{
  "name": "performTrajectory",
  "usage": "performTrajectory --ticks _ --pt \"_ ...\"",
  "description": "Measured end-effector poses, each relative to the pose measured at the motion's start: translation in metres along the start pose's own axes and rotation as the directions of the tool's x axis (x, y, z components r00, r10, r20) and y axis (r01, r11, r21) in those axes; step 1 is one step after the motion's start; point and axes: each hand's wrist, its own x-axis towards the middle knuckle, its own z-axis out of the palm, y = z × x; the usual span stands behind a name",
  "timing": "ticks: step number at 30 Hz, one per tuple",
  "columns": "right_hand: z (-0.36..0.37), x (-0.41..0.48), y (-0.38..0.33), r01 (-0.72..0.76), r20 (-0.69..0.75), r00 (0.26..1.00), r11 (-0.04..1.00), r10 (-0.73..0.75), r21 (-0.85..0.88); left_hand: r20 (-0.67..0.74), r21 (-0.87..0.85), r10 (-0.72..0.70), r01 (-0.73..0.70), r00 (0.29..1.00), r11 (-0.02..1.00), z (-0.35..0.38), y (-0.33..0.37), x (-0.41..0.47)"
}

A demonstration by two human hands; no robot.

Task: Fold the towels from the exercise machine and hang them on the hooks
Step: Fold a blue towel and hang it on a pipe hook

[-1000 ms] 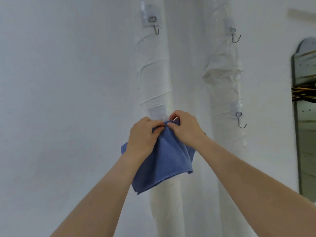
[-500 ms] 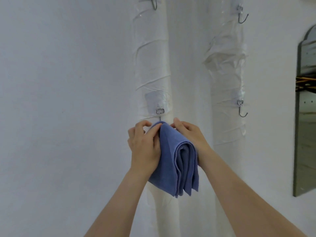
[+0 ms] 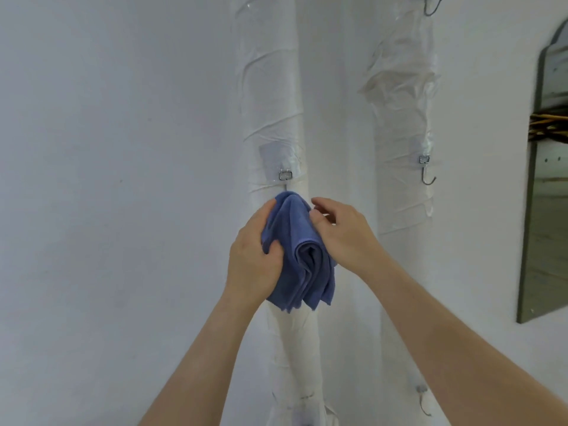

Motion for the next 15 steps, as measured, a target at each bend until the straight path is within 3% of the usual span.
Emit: performTrajectory --ticks 3,6,11,15 --pt "-0.019 -0.013 -0.009 0.042 -0.024 0.999 0.998 -0.043 -0.053 -0.129 0.032 0.036 -0.032 0.991 0.999 -0.006 0.010 -0.013" --pt "-0.034 -0.035 -0.017 0.097 0.017 0.995 0.992 -0.096 -0.075 -0.151 0.027 0.088 -0.085 0.985 0.996 -0.009 0.030 -0.034" --pt "-0.053 -0.083 -0.014 0.115 0.205 0.975 0.981 -0.081 -0.159 0.108 0.067 0.027 -0.034 0.994 0.997 -0.001 0.056 -0.082" --pt "-0.066 -0.132 -0.005 0.159 0.437 0.899 0.949 -0.024 -0.274 0.275 0.177 -0.018 -0.032 0.961 0.984 0.012 0.057 -0.131"
